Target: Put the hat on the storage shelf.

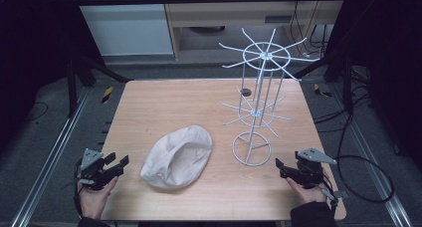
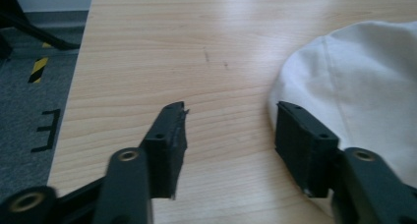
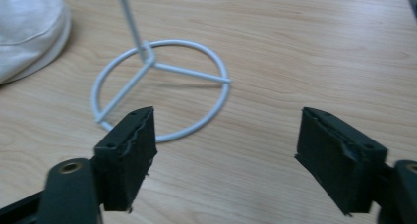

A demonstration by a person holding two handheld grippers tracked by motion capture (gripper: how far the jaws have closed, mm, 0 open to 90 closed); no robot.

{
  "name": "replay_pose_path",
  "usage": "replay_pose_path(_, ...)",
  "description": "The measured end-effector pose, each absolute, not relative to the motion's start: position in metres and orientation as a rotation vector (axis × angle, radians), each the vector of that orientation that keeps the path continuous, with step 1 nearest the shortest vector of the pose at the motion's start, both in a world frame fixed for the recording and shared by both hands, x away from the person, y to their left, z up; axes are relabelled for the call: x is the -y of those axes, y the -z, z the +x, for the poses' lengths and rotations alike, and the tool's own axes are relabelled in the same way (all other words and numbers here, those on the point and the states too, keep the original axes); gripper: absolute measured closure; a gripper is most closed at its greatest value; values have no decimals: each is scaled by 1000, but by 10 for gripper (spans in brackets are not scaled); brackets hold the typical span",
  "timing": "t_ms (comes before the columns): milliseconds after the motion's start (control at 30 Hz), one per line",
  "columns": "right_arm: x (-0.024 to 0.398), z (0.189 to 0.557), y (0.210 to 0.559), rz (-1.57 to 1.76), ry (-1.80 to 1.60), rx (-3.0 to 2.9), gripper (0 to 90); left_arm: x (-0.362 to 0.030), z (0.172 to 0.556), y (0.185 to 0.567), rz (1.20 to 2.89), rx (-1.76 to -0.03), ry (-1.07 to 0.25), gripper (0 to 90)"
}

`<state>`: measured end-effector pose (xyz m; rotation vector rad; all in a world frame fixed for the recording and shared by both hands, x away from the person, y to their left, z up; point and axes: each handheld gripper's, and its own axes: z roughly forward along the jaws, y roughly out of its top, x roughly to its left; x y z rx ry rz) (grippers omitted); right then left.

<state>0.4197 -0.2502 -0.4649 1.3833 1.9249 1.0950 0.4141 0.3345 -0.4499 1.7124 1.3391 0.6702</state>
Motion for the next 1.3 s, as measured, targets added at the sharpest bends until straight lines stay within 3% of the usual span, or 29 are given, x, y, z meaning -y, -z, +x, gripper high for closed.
replay_pose_path(233,232,415,463,1317,-1119,-2005,391,-315,404,441,1743,-1259,-599,698)
replay_pose_path(333,225,413,460,1307,-1130,-2032,488,-303,400,436,1769,-1214,-568,781)
replay_pose_path(500,217,410,457,1288,-1150,-2052,597,-294,397,429,1769,-1178,-543,864)
replay_pose_path(933,203,408,452,1254,-1193,-2122,818,-251,388,419,1841,-1053,-469,899)
replay_pose_path(1300,196,409,452,1235,-1215,-2143,851,-216,384,421,1922,-984,-429,899)
